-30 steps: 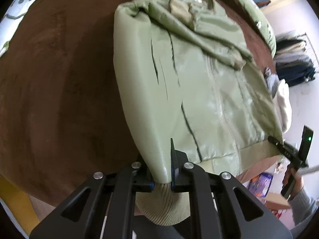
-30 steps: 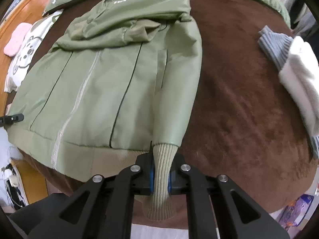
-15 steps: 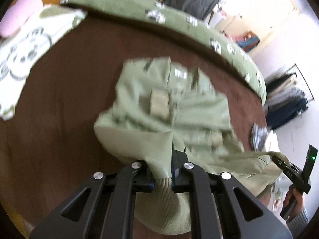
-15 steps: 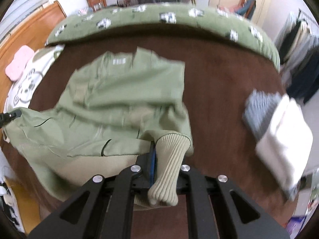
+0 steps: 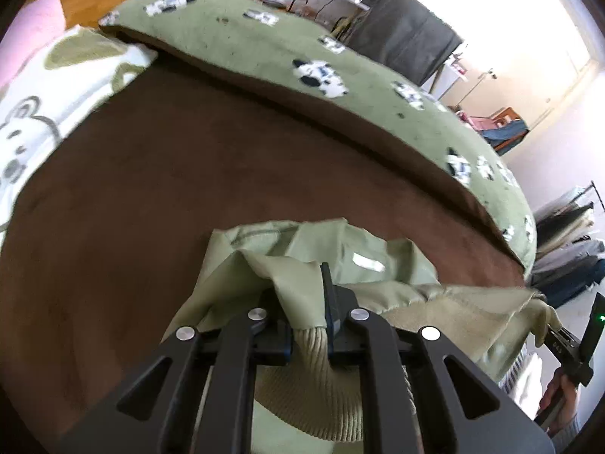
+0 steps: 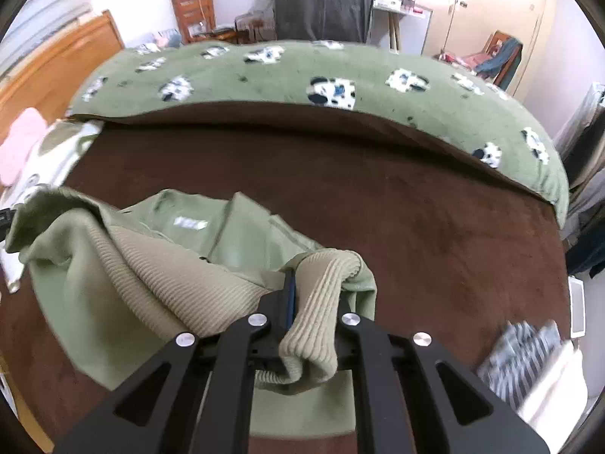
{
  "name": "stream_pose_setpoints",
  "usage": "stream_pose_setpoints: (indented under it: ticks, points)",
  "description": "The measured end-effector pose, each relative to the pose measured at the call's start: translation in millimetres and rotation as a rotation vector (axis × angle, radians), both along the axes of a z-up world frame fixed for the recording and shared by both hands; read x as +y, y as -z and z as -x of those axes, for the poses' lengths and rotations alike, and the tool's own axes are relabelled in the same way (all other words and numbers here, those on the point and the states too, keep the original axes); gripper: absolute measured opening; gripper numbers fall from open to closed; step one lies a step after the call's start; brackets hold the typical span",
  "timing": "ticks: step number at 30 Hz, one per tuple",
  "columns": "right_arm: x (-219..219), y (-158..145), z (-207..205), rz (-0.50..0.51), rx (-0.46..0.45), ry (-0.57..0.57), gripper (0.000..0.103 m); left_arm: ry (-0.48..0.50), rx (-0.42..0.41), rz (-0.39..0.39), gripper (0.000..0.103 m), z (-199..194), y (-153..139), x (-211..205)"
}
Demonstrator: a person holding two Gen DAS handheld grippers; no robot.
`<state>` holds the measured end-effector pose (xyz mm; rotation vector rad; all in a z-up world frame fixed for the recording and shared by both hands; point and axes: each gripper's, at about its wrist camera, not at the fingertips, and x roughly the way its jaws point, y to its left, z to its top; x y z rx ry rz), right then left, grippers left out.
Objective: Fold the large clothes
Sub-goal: 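Lift the hem with both tools and fold it up toward the collar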
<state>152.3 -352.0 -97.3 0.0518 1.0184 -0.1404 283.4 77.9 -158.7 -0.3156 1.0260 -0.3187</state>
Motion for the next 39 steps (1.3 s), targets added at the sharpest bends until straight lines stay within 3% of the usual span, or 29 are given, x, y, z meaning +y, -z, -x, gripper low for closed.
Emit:
stream_pose_setpoints:
  ticks: [3, 9, 17, 25, 34, 35, 37, 38, 39]
  points:
    - [-9.0, 43.1, -45.8, 0.019, 0.057, -0.004, 0.008, 0.017, 0.030, -0.026, 0.015, -39.1, 32.0, -11.7]
    - [-19.0, 109.6, -98.1, 0.049, 0.109, 0.013, 0.008, 0.067, 0.087, -0.086, 0.017, -96.4, 97.5, -29.8]
    - [-24.7, 159.5, -112.8, 0.051, 0.082, 0.039, 0.010, 0.141, 0.105, -0.125, 0.021, -119.8, 136.1, -43.5]
    - [-22.7, 168.6, -108.5, 0.066, 0.066, 0.045, 0.012, 0.148, 0.108, -0.137, 0.026, -117.5, 137.7, -49.2]
    - [-21.6, 140.6, -107.2, 0.048, 0.076, 0.035, 0.017, 0.151, 0.155, -0.169, 0.040, -128.1, 119.7, -60.5]
    - [-22.2, 137.9, -107.0, 0.044, 0.075, 0.036, 0.017, 0.156, 0.161, -0.166, 0.044, -129.7, 117.1, -60.0]
    - [-22.1, 129.0, -105.7, 0.028, 0.073, 0.032, 0.019, 0.174, 0.168, -0.126, 0.068, -132.4, 108.7, -60.1]
    - [-22.2, 125.2, -104.9, 0.021, 0.072, 0.028, 0.020, 0.187, 0.167, -0.101, 0.090, -133.1, 103.3, -60.1]
    - [-21.8, 120.0, -104.4, 0.007, 0.072, 0.024, 0.021, 0.198, 0.161, -0.086, 0.097, -133.5, 97.5, -61.4]
